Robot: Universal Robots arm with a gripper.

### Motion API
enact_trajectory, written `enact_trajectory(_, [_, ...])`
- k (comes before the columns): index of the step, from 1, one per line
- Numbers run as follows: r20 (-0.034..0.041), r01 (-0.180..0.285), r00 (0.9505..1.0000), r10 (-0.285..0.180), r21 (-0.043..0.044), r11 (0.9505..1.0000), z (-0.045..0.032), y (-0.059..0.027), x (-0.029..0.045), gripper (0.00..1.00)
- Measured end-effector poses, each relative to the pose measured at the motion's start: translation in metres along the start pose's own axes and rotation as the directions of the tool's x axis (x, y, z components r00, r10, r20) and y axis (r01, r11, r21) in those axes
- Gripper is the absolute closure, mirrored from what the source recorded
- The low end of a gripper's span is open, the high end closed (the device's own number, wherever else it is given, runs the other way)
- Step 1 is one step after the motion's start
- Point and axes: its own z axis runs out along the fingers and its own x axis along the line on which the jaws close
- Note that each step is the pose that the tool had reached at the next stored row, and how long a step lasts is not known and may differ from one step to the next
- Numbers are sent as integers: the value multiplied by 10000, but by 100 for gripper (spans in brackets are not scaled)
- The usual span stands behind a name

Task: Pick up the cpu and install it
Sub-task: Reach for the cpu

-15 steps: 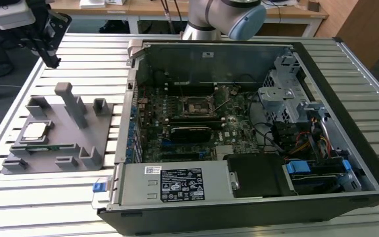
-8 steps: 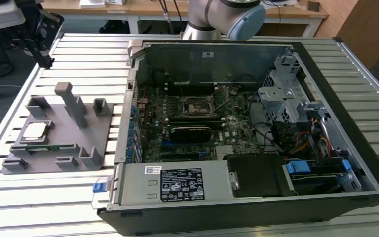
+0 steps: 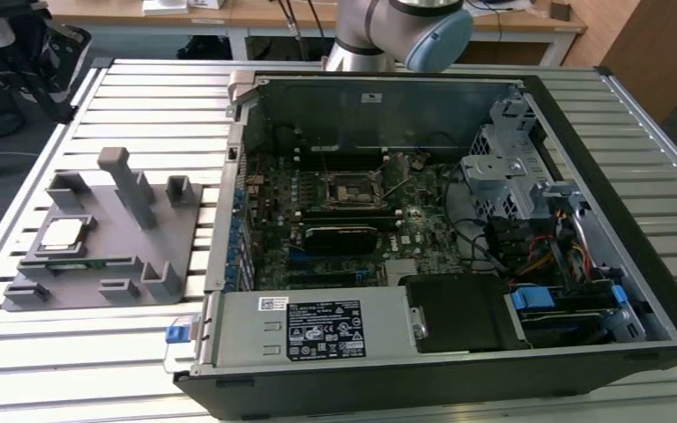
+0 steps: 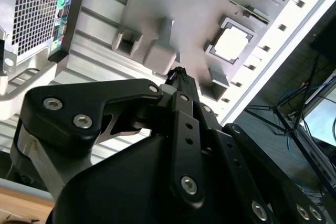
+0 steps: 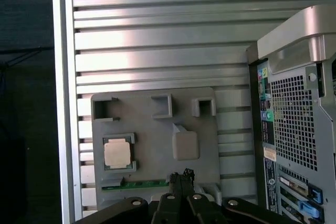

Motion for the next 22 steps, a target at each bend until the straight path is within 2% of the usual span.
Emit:
enact_trajectory(11, [-2, 0, 10000, 0, 0, 10000, 7, -12, 152, 89])
enact_trajectory(22, [-2, 0, 10000, 0, 0, 10000, 32, -28, 351, 89])
